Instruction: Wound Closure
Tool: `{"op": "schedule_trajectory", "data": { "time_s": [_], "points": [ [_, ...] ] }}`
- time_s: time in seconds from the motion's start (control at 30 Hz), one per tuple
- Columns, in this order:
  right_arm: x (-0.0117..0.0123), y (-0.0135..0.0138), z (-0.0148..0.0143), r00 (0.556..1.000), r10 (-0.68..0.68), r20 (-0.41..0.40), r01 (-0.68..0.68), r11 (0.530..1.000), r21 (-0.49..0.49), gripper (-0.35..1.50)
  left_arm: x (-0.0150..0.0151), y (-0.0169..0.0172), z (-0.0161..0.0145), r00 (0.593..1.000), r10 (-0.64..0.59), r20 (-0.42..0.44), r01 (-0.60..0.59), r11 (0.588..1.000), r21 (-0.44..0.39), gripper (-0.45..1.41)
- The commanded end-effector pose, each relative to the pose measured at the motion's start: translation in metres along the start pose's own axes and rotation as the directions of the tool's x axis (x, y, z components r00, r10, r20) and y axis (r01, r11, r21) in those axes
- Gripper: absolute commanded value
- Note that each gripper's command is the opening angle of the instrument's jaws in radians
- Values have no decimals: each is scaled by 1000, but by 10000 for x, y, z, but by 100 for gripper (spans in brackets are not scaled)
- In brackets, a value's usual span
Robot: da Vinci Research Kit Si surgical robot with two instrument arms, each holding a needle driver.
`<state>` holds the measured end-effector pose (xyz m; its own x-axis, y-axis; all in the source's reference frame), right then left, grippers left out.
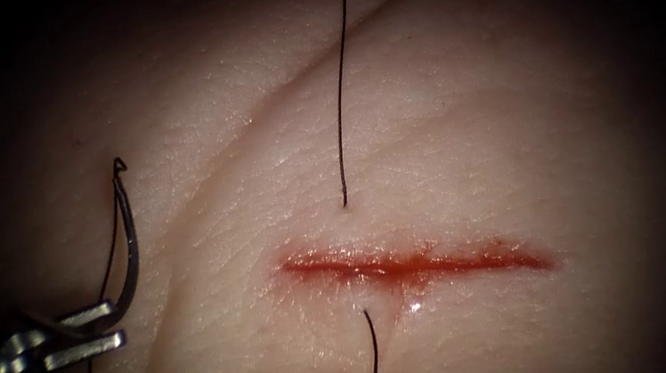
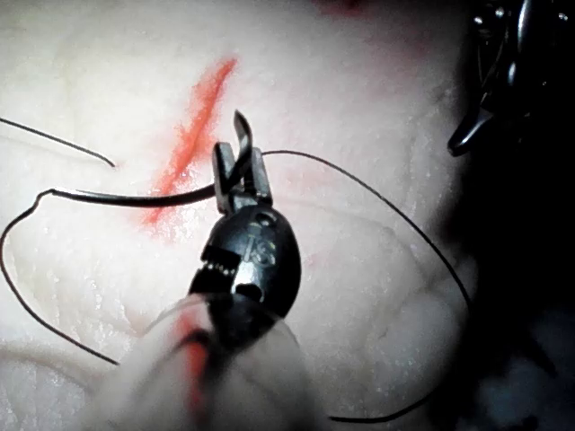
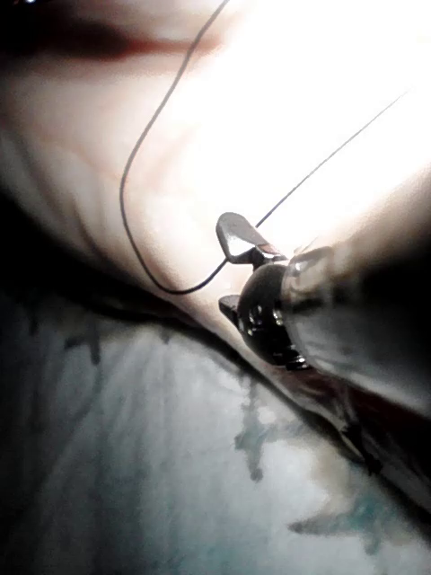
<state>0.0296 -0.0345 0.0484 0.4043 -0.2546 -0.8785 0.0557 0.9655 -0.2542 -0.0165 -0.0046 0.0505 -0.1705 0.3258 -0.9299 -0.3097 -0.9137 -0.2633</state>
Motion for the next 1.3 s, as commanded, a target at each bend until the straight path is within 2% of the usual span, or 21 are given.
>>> {"op": "schedule_trajectory", "data": {
  "time_s": [0.03,0.07,0.1,0.2,0.23,0.4,0.53,0.73,1.13,1.17,1.23,1.3],
  "points": [
    [-46,26,3,998,37,-42,-37,999,-19,131,-6,4,5,1000,-1,1,1,1000,-1,-45],
    [-57,34,3,998,41,-48,-42,999,-25,135,-6,4,5,1000,-1,1,1,1000,-1,-45],
    [-57,34,3,998,41,-48,-42,999,-25,135,-6,4,5,1000,-1,1,1,1000,-1,-45],
    [-87,47,6,998,46,-49,-47,999,-26,138,-6,5,4,1000,0,1,0,1000,-1,-45],
    [-104,52,12,998,47,-40,-48,998,-30,138,-6,5,4,1000,0,1,0,1000,-2,-45],
    [-138,57,27,1000,0,-5,0,999,-42,138,-6,5,4,1000,0,1,0,1000,-1,-45],
    [-156,60,34,999,-38,1,38,998,-42,138,-7,6,4,1000,2,1,-2,1000,-1,-45],
    [-172,62,41,997,-72,4,72,996,-46,136,-8,6,3,1000,2,0,-2,1000,-1,-45],
    [-170,68,57,996,-89,12,90,994,-58,128,-8,8,2,1000,9,0,-9,1000,-2,-45],
    [-170,67,57,996,-90,12,90,994,-58,116,-8,8,1,1000,9,0,-9,1000,-2,-45],
    [-171,66,54,995,-97,9,98,994,-57,67,-9,8,1,1000,10,0,-10,1000,-3,-45],
    [-171,65,51,994,-106,10,106,994,-41,-18,-9,7,0,1000,10,-1,-10,1000,-4,-45]
  ]
}}
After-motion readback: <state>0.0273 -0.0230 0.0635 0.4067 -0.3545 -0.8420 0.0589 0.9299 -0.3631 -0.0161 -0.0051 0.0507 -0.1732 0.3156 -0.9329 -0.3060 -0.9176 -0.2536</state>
